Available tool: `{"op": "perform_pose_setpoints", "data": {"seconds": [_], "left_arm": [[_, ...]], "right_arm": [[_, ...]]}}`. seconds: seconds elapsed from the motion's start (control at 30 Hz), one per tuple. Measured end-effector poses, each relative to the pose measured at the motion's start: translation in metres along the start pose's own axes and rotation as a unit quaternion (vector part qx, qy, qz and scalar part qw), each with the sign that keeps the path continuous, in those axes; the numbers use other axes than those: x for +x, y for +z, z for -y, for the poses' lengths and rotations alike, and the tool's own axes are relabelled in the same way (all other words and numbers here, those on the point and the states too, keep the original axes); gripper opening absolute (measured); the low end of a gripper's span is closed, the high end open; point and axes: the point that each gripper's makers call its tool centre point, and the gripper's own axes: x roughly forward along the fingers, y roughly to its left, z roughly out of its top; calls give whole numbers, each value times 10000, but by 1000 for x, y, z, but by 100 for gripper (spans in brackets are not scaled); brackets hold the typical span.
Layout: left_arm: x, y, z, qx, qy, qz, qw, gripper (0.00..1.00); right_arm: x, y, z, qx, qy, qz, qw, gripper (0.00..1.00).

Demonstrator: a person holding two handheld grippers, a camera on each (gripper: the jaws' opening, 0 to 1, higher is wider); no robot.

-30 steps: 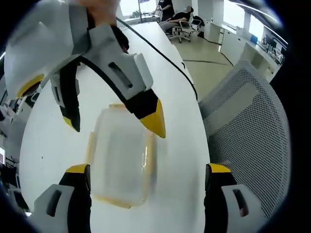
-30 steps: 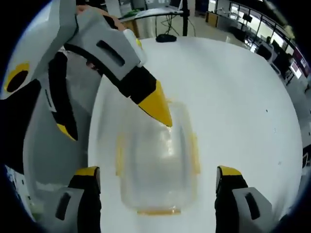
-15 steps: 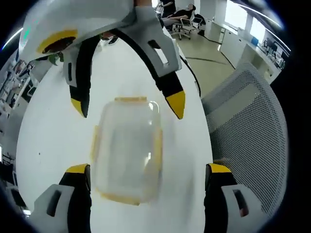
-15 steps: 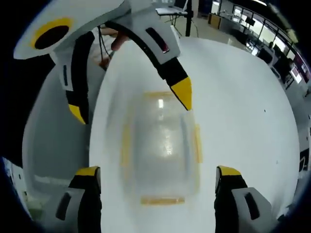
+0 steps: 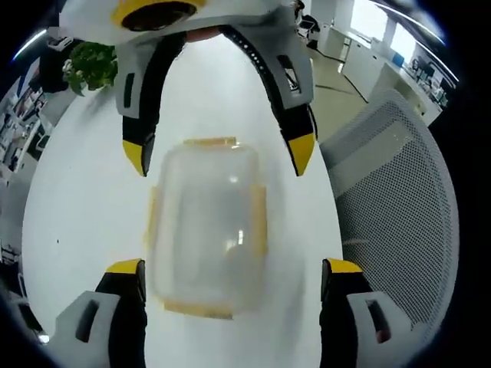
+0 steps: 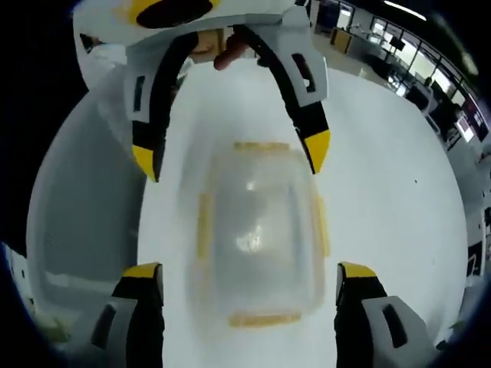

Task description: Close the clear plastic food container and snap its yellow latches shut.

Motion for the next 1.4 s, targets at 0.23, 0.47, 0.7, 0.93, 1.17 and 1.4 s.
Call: {"op": "perform_pose_setpoints", "data": {"seconds": [0.23,0.47,0.7,0.93,1.17,1.4], "left_arm": [[5,-5,-6,-43,-155,-85,9998,94],[13,-11,-9,10,-288,-217,9993,94],[18,-15,-11,68,-256,-324,9991,93],[23,-16,-14,102,-221,-377,9990,93],[32,-20,-17,212,-46,-462,9987,92],[35,-17,-22,73,151,-469,9988,88]], "right_arm": [[3,-5,-1,68,-59,8,10000,91],[9,-7,3,23,-148,-18,9999,88],[13,-9,3,26,-113,-65,9999,87],[17,-13,5,20,-60,-135,9999,86],[20,-16,13,-108,-203,-231,9995,79],[22,-16,12,-44,-130,-186,9997,79]]}}
